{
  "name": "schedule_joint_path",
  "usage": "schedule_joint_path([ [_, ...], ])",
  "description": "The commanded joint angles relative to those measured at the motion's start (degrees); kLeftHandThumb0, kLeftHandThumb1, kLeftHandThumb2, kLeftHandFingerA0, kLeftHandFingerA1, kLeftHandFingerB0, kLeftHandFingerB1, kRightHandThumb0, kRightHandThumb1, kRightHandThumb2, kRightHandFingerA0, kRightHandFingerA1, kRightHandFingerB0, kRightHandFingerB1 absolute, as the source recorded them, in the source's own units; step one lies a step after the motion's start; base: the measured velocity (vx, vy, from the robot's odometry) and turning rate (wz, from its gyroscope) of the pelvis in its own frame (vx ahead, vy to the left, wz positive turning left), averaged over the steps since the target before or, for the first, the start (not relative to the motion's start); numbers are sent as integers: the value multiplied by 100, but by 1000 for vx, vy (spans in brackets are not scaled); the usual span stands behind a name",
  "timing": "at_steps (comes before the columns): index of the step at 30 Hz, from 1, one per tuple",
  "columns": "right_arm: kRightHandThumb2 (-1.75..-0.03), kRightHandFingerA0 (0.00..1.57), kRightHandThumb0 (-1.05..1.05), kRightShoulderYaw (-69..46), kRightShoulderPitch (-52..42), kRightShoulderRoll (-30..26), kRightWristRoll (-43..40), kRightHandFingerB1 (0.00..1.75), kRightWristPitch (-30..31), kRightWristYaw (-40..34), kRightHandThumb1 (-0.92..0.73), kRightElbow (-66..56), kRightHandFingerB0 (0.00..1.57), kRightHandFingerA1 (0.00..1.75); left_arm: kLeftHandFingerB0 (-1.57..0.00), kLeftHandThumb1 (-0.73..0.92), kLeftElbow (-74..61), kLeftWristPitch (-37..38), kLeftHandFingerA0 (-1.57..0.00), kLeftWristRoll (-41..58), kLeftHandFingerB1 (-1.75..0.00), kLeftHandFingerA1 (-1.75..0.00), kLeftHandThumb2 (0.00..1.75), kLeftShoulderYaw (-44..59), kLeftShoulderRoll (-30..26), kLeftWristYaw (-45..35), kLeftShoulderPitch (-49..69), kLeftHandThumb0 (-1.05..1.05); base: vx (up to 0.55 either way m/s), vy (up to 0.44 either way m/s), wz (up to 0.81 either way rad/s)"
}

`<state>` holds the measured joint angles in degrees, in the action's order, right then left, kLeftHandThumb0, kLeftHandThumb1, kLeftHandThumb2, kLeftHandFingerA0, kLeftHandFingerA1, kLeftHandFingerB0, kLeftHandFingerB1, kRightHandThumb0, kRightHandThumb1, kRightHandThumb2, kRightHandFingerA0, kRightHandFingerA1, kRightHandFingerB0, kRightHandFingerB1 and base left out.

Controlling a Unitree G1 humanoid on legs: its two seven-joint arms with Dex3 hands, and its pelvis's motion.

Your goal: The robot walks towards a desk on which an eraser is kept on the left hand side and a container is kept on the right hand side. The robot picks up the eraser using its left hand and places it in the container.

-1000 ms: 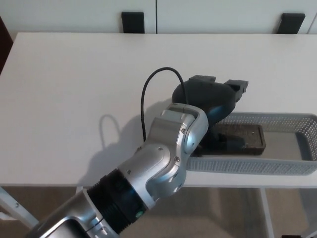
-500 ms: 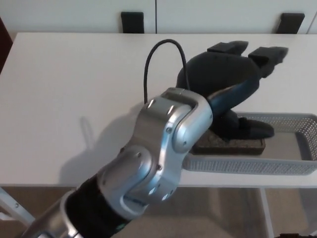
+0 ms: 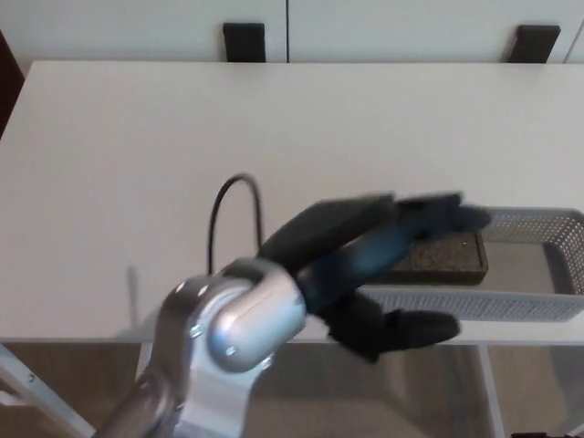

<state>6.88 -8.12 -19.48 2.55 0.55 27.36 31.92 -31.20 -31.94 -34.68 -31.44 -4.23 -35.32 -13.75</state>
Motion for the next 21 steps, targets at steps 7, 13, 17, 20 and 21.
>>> schedule_joint_path([
  [7, -79, 82, -43, 130, 76, -250, 231, 56, -131, 105, -37, 389, 47, 70, -41, 74, -923, 1147, -48, 8185, -37, -41, 80, 5621, -1348, -5389, 4175, -91, 0, 0, 0],
  [13, -80, 80, -41, 189, 48, -285, 298, 56, -134, 71, -37, 380, 47, 69, -47, 84, -194, 1451, -55, 7792, -34, -38, 66, 5907, -1433, -5661, 4145, -81, 0, 0, 0],
  [17, -79, 82, -44, 235, -10, -288, 320, 56, -222, 66, -37, 360, 48, 69, -33, 84, 857, 1216, -34, 6180, -31, -36, 67, 5365, -1929, -5361, 4283, -87, 0, 0, 0],
  [20, -79, 83, -45, 242, -4, -260, 321, 56, -263, 19, -37, 391, 48, 69, -28, 82, 1781, 1890, -30, 5189, -29, -33, 66, 4772, -2120, -4743, 4118, -86, 0, 0, 0],
  [21, -79, 83, -45, 231, -14, -233, 307, 56, -276, -14, -37, 411, 48, 69, -28, 82, 2232, 2314, -30, 4644, -29, -33, 66, 4468, -2199, -4277, 4063, -86, 0, 0, 0],
])
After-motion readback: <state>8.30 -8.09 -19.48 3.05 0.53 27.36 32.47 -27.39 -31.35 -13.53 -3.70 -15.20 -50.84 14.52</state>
